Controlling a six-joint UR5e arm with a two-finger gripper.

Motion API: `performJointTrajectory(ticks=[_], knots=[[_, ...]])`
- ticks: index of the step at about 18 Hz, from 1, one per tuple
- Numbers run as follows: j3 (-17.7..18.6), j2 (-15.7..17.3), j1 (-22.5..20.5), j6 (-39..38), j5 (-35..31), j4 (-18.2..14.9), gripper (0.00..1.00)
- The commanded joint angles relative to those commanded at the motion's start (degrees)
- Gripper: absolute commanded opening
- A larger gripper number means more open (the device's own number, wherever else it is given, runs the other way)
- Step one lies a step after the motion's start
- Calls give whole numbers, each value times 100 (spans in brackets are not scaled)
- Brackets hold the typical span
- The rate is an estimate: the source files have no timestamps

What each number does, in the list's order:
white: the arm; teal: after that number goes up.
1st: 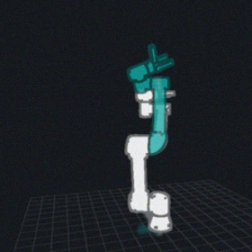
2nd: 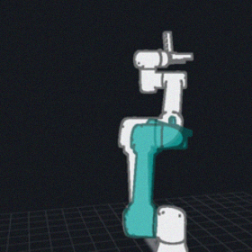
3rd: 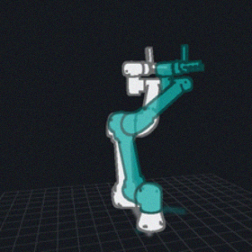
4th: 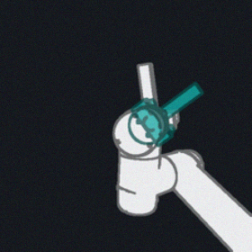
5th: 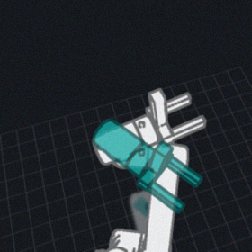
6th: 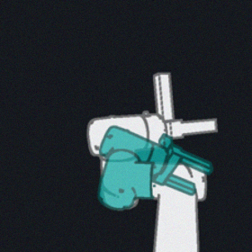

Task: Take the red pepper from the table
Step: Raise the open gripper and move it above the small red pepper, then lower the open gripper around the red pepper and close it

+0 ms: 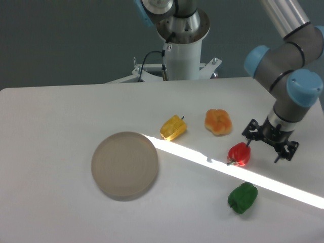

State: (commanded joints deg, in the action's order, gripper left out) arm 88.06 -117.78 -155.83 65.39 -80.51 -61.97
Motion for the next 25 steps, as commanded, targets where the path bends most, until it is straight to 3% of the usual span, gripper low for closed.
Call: performJointTrajectory(ticks=[12, 15, 25], knots=[[334, 97, -26, -598, 228, 229, 100], [431, 44, 9, -607, 237, 492, 100], [739, 0, 62, -589, 237, 922, 100]])
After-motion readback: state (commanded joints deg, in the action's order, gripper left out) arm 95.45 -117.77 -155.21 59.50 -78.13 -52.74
